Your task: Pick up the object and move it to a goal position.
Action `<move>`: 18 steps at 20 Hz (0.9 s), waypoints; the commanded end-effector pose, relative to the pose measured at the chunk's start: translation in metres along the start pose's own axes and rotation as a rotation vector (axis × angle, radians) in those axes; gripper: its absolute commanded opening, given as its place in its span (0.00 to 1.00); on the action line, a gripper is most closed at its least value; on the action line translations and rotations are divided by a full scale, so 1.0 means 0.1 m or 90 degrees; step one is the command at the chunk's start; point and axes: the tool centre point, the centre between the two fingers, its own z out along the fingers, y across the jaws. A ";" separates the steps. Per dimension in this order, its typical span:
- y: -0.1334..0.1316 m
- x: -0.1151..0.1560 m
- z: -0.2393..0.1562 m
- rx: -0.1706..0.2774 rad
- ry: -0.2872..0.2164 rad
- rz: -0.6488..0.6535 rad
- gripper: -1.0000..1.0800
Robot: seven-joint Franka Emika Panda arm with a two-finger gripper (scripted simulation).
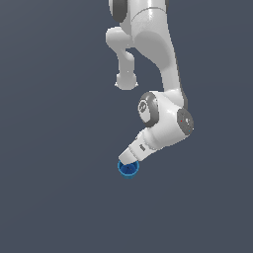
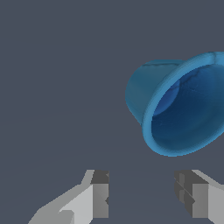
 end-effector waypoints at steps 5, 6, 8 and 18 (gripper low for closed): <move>0.01 0.17 0.04 -0.083 -0.107 -0.137 0.62; 0.02 0.19 0.04 -0.093 -0.121 -0.152 0.62; 0.02 0.22 0.03 -0.111 -0.146 -0.179 0.62; 0.03 0.31 0.00 -0.159 -0.217 -0.247 0.62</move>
